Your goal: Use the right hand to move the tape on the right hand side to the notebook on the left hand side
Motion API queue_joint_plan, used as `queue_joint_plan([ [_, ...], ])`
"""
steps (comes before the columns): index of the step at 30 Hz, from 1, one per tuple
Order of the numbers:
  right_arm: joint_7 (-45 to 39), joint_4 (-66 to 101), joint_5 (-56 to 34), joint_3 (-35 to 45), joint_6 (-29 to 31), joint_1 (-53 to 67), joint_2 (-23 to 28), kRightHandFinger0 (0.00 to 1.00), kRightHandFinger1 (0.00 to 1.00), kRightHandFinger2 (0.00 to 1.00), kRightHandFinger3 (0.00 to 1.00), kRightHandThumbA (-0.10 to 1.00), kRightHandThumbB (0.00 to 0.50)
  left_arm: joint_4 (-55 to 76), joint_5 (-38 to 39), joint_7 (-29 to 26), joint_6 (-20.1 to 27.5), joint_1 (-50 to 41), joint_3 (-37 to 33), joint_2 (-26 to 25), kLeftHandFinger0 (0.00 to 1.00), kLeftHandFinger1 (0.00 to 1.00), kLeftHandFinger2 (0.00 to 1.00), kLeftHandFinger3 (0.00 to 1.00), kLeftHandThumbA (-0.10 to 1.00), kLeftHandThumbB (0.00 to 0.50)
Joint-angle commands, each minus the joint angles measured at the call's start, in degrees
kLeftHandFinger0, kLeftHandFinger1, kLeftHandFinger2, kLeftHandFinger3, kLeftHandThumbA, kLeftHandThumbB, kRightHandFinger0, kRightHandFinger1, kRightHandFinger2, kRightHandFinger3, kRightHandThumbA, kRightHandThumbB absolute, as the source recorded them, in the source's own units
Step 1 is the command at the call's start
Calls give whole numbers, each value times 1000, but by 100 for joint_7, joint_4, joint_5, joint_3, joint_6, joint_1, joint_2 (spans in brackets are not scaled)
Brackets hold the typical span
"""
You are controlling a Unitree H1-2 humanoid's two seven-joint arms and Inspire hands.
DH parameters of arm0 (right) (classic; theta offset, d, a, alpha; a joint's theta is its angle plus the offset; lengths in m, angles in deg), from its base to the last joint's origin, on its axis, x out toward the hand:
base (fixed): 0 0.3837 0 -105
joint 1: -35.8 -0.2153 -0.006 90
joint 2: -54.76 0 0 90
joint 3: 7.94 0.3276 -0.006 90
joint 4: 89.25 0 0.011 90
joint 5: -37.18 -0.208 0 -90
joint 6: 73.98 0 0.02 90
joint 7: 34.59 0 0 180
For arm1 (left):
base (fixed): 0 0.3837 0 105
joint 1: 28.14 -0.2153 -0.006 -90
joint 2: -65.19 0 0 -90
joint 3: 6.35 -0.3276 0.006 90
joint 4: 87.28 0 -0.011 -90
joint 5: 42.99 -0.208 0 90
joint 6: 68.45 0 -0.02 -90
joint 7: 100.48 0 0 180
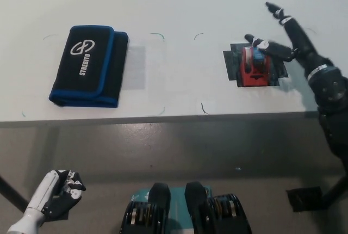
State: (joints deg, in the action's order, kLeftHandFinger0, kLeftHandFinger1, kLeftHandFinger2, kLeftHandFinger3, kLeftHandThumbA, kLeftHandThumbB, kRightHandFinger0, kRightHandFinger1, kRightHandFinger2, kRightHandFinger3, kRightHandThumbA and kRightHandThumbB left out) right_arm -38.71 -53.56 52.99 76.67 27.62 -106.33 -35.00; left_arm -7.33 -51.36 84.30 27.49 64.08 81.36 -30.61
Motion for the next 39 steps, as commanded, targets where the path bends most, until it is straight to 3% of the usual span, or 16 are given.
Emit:
queue_joint_plan([
  [1, 145, -504, -260, 103, 598, -571, -19, 1000, 1000, 1000, 1000, 744, 500, 169, -23, -35, 200, 79, 102, -60, 53, 81, 222, 362, -100, 402],
  [4, 49, -971, -356, 142, 730, -672, -35, 1000, 1000, 1000, 1000, 757, 500, 110, -44, -38, 320, 121, 95, -87, 127, 146, 265, 356, -100, 402],
  [8, 131, -1333, -349, 140, 753, -679, -62, 1000, 1000, 1000, 1000, 759, 500, 121, -41, -49, 296, 131, 120, -81, 138, 161, 291, 351, -100, 395],
  [14, 203, -1700, -313, 93, 962, -682, -105, 1000, 1000, 1000, 1000, 736, 500, 162, 27, -11, 259, 124, 176, -88, 77, 124, 277, 357, -100, 391],
  [18, 213, -1794, -322, 85, 992, -624, -152, 1000, 1000, 1000, 1000, 722, 500, 151, 2, -25, 304, 109, 200, -69, 101, 145, 283, 361, -100, 387],
  [21, 186, -1854, -383, 102, 1011, -561, -229, 1000, 1000, 1000, 1000, 691, 500, 81, -33, -62, 365, 114, 208, -40, 123, 158, 285, 360, -100, 382],
  [25, 141, -1885, -517, 172, 1104, -490, -358, 1000, 1000, 1000, 1000, 609, 471, 126, -39, -45, 278, 99, 214, -27, 75, 117, 266, 358, -100, 380],
  [30, 267, -2044, -512, 129, 1216, -482, -535, 1000, 1000, 1000, 1000, 637, 500, 94, -21, -35, 304, 121, 231, -16, 19, 61, 228, 356, -100, 379],
  [33, 221, -2093, -599, 166, 1280, -497, -672, 1000, 1000, 1000, 1000, 612, 472, 122, -55, -7, 268, 146, 208, -27, 53, 118, 255, 361, -100, 376],
  [39, 249, -2188, -539, 70, 1234, -551, -894, 1000, 1000, 1000, 1000, 642, 481, 146, -10, 33, 210, 174, 214, -23, 96, 145, 289, 365, -100, 387],
])
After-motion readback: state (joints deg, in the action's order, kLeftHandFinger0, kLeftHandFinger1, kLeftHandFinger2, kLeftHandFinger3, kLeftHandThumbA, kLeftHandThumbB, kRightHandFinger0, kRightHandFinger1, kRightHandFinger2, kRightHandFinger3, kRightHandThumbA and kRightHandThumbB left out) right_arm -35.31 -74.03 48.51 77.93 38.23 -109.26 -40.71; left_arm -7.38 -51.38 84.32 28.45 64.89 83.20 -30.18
